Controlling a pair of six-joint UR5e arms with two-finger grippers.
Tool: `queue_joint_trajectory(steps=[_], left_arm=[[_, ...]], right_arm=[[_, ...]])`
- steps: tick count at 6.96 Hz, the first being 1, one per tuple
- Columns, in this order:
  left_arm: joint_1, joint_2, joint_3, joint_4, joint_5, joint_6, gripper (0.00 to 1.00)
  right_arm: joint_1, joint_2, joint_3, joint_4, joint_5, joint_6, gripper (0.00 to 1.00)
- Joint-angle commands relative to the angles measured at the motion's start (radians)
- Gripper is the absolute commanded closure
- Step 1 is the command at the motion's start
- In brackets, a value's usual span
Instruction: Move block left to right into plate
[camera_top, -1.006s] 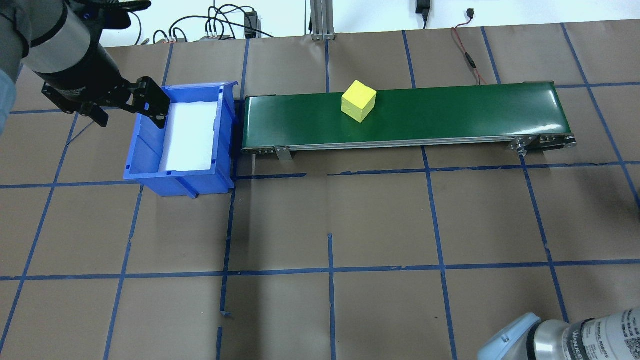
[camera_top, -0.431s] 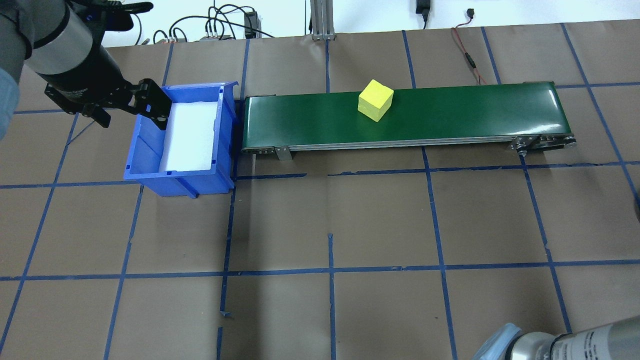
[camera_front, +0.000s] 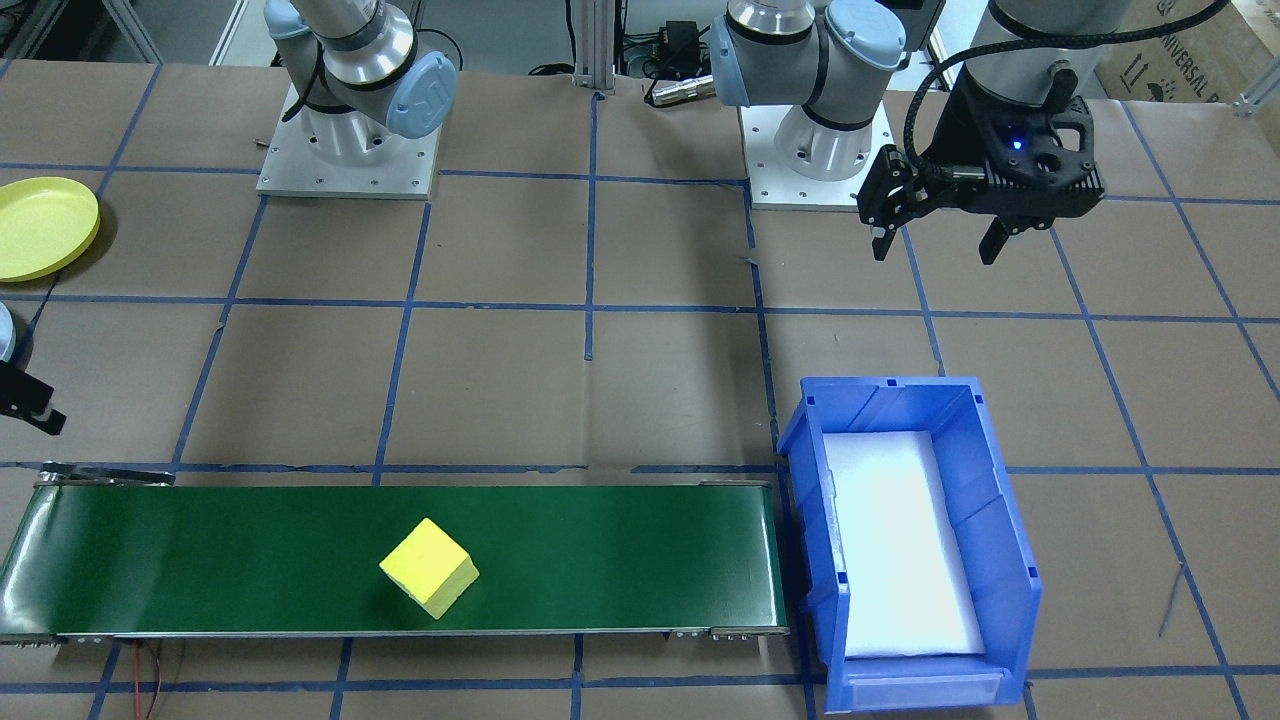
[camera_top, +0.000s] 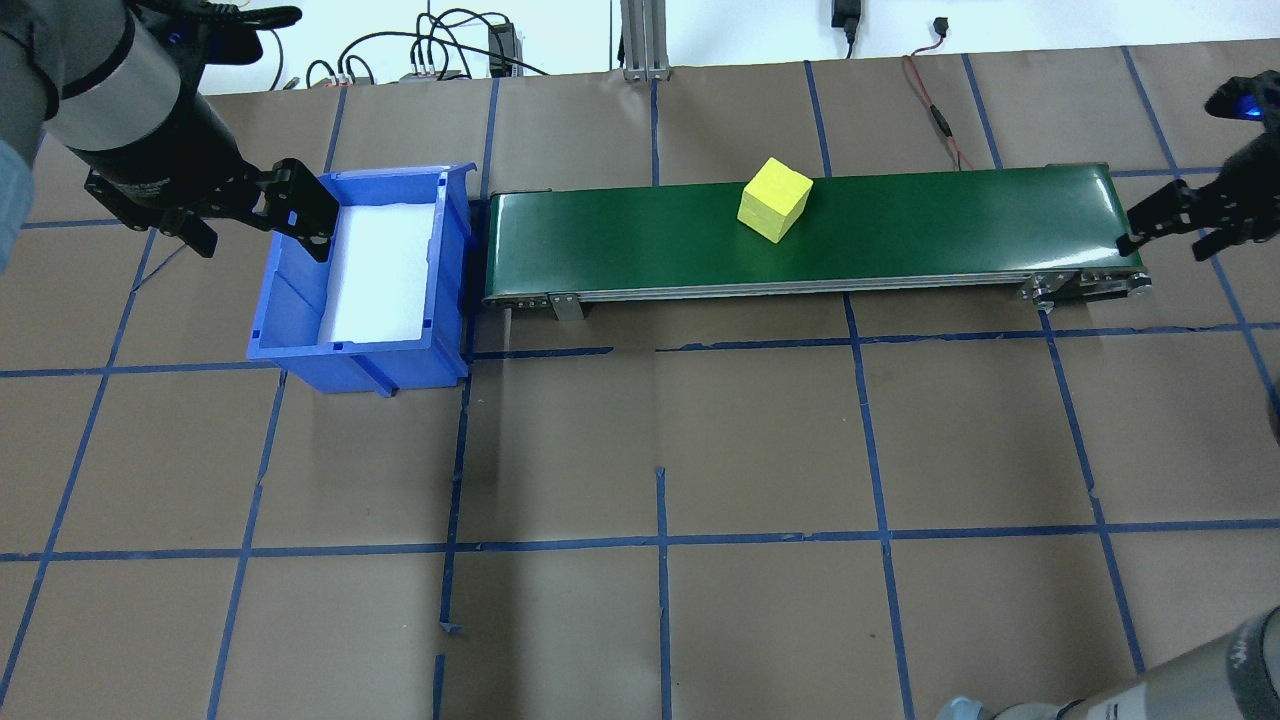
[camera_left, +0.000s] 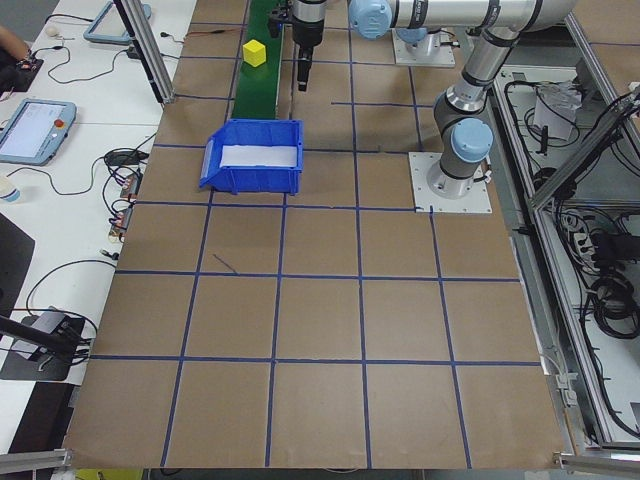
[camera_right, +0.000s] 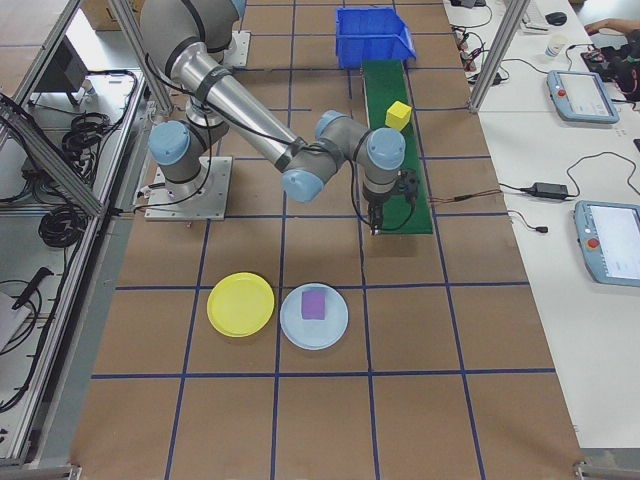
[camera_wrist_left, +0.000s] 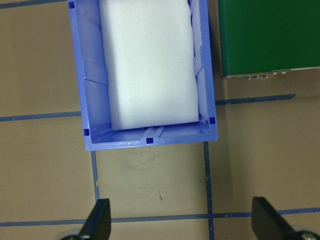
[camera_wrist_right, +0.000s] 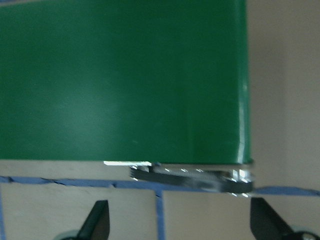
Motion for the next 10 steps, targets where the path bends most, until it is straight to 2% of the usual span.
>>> queue_joint_trajectory(steps=[1, 2, 3, 4, 6, 8, 10], left_arm=[[0.003, 0.000, 0.000, 0.001, 0.000, 0.001, 0.00], [0.004, 0.000, 0.000, 0.003, 0.000, 0.001, 0.00], [0.004, 0.000, 0.000, 0.003, 0.000, 0.001, 0.00], [0.004, 0.000, 0.000, 0.003, 0.000, 0.001, 0.00], [0.004, 0.000, 0.000, 0.003, 0.000, 0.001, 0.00], [0.004, 0.000, 0.000, 0.003, 0.000, 0.001, 0.00], [0.004, 0.000, 0.000, 0.003, 0.000, -0.001, 0.00]], right_arm=[[0.069, 0.013, -0.018, 0.002, 0.156, 0.181, 0.00], [0.118, 0.010, -0.039, -0.012, 0.161, 0.336, 0.00], [0.173, 0.017, -0.069, -0.024, 0.161, 0.377, 0.00], [0.186, 0.035, -0.061, -0.026, 0.163, 0.476, 0.00], [0.252, 0.039, -0.061, -0.099, 0.160, 0.643, 0.00], [0.271, 0.069, -0.057, -0.139, 0.161, 0.730, 0.00], [0.271, 0.117, -0.060, -0.173, 0.158, 0.697, 0.00]])
